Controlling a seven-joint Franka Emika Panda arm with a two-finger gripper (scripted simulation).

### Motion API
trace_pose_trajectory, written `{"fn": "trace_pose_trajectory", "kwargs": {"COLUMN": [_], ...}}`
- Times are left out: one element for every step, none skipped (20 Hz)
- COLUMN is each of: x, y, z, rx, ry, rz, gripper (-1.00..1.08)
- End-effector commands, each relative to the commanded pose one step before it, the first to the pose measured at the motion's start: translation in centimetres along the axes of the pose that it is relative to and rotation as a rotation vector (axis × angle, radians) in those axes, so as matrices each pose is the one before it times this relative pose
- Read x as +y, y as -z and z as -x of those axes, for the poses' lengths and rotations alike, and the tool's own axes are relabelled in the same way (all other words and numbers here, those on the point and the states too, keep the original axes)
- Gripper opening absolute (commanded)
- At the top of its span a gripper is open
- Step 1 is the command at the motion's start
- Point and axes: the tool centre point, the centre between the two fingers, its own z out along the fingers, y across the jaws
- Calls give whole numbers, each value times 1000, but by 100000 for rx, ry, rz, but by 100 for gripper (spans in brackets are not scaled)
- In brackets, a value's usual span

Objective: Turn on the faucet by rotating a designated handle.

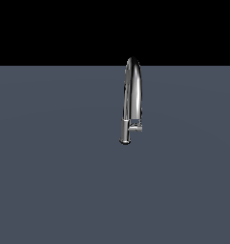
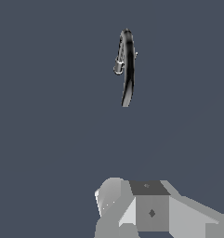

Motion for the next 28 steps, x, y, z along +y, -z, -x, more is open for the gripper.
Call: {"fn": "trace_pose_trajectory", "kwargs": {"x": [1, -24, 20, 3, 0, -1, -2, 0, -1, -1, -2, -2, -1, -2, -2, -1, -1, -2, -1, -1, -2, -1, -2, -1, -2, -1, -2, -2], "y": [0, 8, -14, -11, -14, -18, -21, -26, -30, -34, -38, -42, -47, -51, -55, -60, -64, -69, -73, -78, -82, -84, -84, -85, -85, -85, -85, -85], "z": [0, 2, -55, -71, -97, -124, -151, -180, -208, -237, -265, -294, -323, -352, -383, -413, -444, -475, -507, -539, -567, -584, -589, -593, -596, -600, -603, -607], "rx": [0, 0, -124, -164, -225, -288, -351, -419, -483, -550, -615, -683, -752, -819, -890, -961, -1032, -1104, -1180, -1254, -1318, -1358, -1370, -1380, -1387, -1396, -1404, -1412], "ry": [0, 0, -118, -158, -216, -276, -337, -402, -463, -527, -590, -654, -720, -785, -852, -920, -988, -1056, -1128, -1199, -1259, -1296, -1307, -1316, -1322, -1329, -1336, -1342], "rz": [0, 0, -116, -156, -214, -273, -334, -398, -459, -522, -584, -648, -714, -778, -845, -913, -981, -1050, -1122, -1193, -1254, -1293, -1305, -1315, -1324, -1333, -1342, -1351], "gripper": [-100, -100, -100, -100, -100, -100, -100, -100, -100, -100, -100, -100, -100, -100, -100, -100, -100, -100, -100, -100, -100, -100, -100, -100, -100, -100, -100, -100]}}
